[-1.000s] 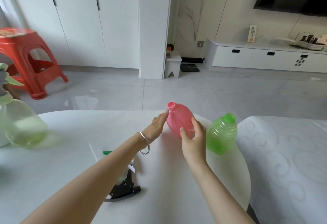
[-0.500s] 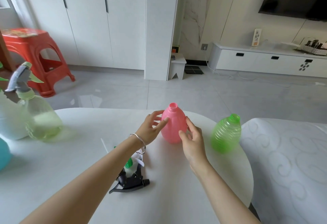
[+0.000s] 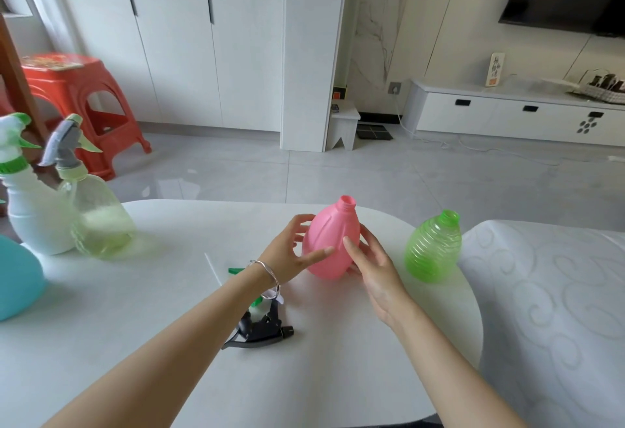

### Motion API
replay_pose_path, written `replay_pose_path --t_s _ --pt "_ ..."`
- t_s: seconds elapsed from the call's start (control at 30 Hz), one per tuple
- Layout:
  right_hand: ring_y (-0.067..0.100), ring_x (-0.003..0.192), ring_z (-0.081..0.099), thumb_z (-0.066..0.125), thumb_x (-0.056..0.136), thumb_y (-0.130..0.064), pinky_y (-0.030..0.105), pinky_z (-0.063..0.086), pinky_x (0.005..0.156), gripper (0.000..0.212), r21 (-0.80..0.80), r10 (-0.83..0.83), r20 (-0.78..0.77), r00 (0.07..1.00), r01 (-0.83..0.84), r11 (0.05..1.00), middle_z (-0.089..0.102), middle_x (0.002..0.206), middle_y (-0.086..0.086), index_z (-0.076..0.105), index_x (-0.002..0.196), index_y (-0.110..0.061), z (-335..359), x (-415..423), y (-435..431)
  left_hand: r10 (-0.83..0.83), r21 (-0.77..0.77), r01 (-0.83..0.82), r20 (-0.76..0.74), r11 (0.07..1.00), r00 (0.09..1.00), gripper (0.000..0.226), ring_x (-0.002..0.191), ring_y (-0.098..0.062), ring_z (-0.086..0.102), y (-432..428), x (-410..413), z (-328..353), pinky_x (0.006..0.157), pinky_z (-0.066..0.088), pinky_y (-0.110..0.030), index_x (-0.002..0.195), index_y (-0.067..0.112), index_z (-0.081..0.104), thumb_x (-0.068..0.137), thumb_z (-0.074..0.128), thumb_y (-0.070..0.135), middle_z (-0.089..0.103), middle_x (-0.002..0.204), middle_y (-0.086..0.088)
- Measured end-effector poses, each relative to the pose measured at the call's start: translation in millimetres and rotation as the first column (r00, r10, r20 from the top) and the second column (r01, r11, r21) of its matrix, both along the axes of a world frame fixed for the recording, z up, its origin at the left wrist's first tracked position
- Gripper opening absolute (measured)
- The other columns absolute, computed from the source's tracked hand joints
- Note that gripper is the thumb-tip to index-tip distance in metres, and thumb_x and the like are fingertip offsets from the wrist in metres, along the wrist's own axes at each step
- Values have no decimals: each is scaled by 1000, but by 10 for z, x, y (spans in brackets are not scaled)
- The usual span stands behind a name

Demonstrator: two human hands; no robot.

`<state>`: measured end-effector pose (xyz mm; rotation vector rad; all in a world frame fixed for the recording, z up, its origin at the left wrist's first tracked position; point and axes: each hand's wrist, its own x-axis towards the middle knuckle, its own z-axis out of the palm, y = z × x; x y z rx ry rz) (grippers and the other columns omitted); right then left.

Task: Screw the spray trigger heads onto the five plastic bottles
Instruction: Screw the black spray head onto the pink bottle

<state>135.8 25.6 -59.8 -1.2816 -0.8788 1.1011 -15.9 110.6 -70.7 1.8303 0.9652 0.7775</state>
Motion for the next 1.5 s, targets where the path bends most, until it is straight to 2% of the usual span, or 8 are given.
replay_pose_path --t_s 0.23,0.47,0.87,1.1,1.2,1.3,1.4,1.5 --pt "18 105 68 70 64 -59 34 55 85 74 43 113 19 993 -114 993 63 123 6 48 131 -36 269 -309 -136 -95 72 89 84 993 992 84 95 -3 65 -186 -396 463 71 56 -19 128 36 36 58 78 50 56 117 10" --pt "4 102 66 69 79 -42 27 52 91 47 9 261 264 929 -272 962 58 125 -12 54 124 -38 312 -589 -283 135 -14 -134 129 991 982 77 81 3 65 -354 -1222 483 59 52 -12 114 36 47 46 76 58 61 104 7" --pt "9 141 12 80 68 -43 29 11 116 43 -234 421 810 408 -434 870 31 148 -10 66 108 -33 -94 -822 -310 274 -49 -270 119 962 954 91 91 -8 63 -545 -2015 265 60 54 -15 124 27 47 43 77 57 61 107 5" --pt "13 145 2 77 71 -43 28 4 116 37 -247 394 868 303 -424 871 29 152 -9 67 105 -32 -181 -902 -280 286 -74 -279 129 958 949 91 90 -5 62 -580 -2069 229 60 52 -12 122 28 47 41 76 57 61 106 6" --pt "10 144 6 72 78 -40 27 6 115 27 -241 428 817 387 -446 862 33 149 -10 68 103 -28 -121 -937 -280 304 -74 -296 142 952 942 90 89 -5 62 -567 -2068 253 58 52 -12 121 29 46 42 75 58 60 106 7" --pt "2 139 21 64 86 -36 28 18 116 13 -200 466 606 644 -444 873 41 140 -16 69 95 -28 10 -951 -281 334 -51 -331 167 942 928 86 82 2 63 -563 -2078 280 57 51 -11 118 32 47 42 75 59 60 103 10" --pt "-9 116 48 50 94 -39 12 40 95 26 -189 465 368 805 -425 885 50 130 -17 71 103 -27 132 -923 -283 378 -31 -380 198 925 904 84 85 1 62 -544 -2080 303 56 52 -12 119 36 45 44 74 61 58 104 15" --pt "-2 97 61 39 98 -40 19 39 90 38 -159 383 147 912 -361 919 71 101 -15 74 94 -27 163 -890 -273 400 -25 -404 209 914 892 86 90 -3 60 -514 -2061 311 61 51 -14 120 36 43 44 72 63 57 105 14"
